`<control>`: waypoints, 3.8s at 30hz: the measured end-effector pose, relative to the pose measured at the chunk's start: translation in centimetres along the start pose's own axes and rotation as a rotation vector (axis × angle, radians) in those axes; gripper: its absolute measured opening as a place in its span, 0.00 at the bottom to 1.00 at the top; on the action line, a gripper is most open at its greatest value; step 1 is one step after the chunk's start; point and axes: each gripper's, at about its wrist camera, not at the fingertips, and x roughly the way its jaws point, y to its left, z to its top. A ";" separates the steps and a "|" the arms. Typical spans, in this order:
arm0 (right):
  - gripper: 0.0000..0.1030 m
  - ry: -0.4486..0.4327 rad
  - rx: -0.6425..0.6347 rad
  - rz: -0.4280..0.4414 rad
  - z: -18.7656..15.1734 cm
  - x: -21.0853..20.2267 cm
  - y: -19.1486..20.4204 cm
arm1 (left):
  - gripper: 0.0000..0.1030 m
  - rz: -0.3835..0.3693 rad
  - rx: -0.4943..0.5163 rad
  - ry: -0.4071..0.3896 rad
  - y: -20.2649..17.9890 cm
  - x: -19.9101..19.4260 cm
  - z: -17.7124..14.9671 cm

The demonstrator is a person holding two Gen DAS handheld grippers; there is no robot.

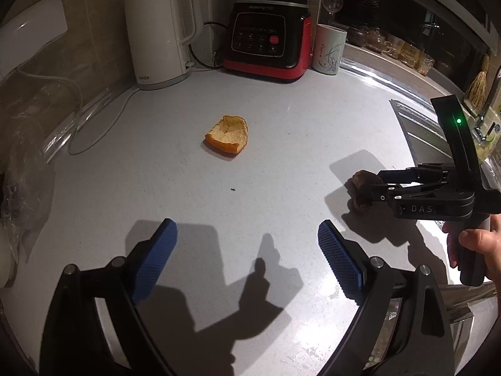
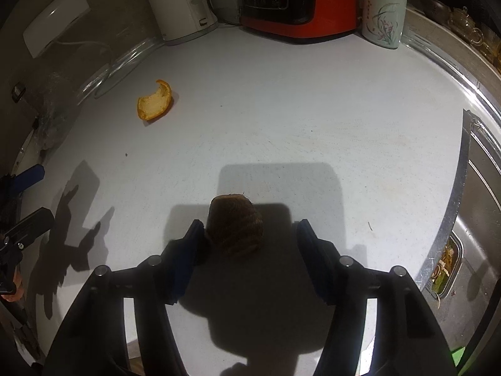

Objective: Collect trash
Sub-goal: 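Move the left gripper toward the orange peel while the right grasps the brown shell, then grasp the orange peel with the left gripper while the right carries the shell to the bin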

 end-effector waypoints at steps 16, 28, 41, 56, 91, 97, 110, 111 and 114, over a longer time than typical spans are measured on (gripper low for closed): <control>0.34 -0.017 0.012 0.017 0.1 -1.6 -0.2 | 0.85 -0.008 -0.007 -0.010 0.2 1.2 1.4; 0.34 -0.046 0.019 -0.018 -2.0 -5.9 0.6 | 0.85 -0.009 -0.024 0.013 1.4 7.6 6.6; 0.34 -0.057 0.096 -0.063 -3.5 -7.7 -0.3 | 0.37 0.006 0.003 0.072 0.7 13.9 10.2; 0.34 -0.047 0.121 -0.074 -4.3 -8.5 -1.0 | 0.07 -0.032 0.009 0.061 0.4 13.3 10.3; 0.34 0.048 0.101 -0.015 -11.1 -8.8 2.7 | 0.07 -0.067 -0.017 -0.019 3.9 8.5 8.8; 0.34 0.038 0.122 -0.008 -11.8 -9.1 2.6 | 0.07 -0.060 -0.007 -0.018 4.2 8.2 8.8; 0.34 0.005 0.108 -0.002 -10.3 -10.0 3.1 | 0.85 -0.010 0.056 -0.010 2.1 9.1 7.4; 0.34 0.006 0.106 -0.002 -10.3 -9.9 3.1 | 0.85 -0.006 0.061 -0.004 1.9 9.5 7.4; 0.34 0.005 0.104 -0.001 -10.2 -10.0 3.2 | 0.87 0.000 0.076 0.035 1.3 11.1 7.3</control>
